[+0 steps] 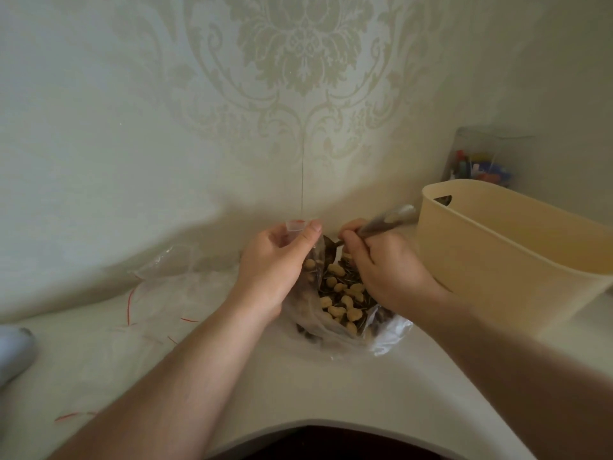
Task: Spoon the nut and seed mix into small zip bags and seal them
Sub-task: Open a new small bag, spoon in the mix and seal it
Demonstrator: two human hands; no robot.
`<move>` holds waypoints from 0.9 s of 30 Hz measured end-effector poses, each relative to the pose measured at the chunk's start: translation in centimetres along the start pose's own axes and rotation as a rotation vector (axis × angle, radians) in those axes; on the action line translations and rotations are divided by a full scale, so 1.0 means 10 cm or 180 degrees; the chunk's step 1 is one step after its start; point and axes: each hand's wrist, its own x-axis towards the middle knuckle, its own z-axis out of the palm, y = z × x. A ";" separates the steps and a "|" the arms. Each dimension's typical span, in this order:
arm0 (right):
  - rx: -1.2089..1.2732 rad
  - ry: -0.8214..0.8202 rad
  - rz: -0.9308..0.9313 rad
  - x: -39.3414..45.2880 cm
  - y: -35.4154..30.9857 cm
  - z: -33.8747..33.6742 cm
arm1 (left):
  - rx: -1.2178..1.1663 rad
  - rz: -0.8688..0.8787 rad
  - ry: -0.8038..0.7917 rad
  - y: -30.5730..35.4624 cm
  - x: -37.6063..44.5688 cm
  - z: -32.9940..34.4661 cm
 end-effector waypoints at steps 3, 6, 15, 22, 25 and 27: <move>0.0339 -0.0109 0.0431 0.03 0.04 -0.01 | 0.0148 0.0073 0.0092 0.00 0.02 -0.02; 0.0852 -0.0118 0.1018 0.06 0.04 0.03 | 0.0404 0.0116 0.0094 -0.01 0.02 -0.04; 0.1608 0.0612 0.1678 0.08 0.01 -0.08 | 0.0856 0.0408 0.0218 0.05 -0.05 -0.08; 0.1006 0.0931 0.1056 0.01 -0.02 -0.52 | 0.1596 0.1005 0.0196 0.13 -0.18 -0.05; 0.0782 0.1004 0.0774 0.03 -0.10 -0.68 | 0.1761 0.1072 0.0066 0.12 -0.20 0.00; 0.0570 0.1025 0.0583 0.05 -0.14 -0.76 | 0.1934 0.1077 -0.0008 0.09 -0.20 0.03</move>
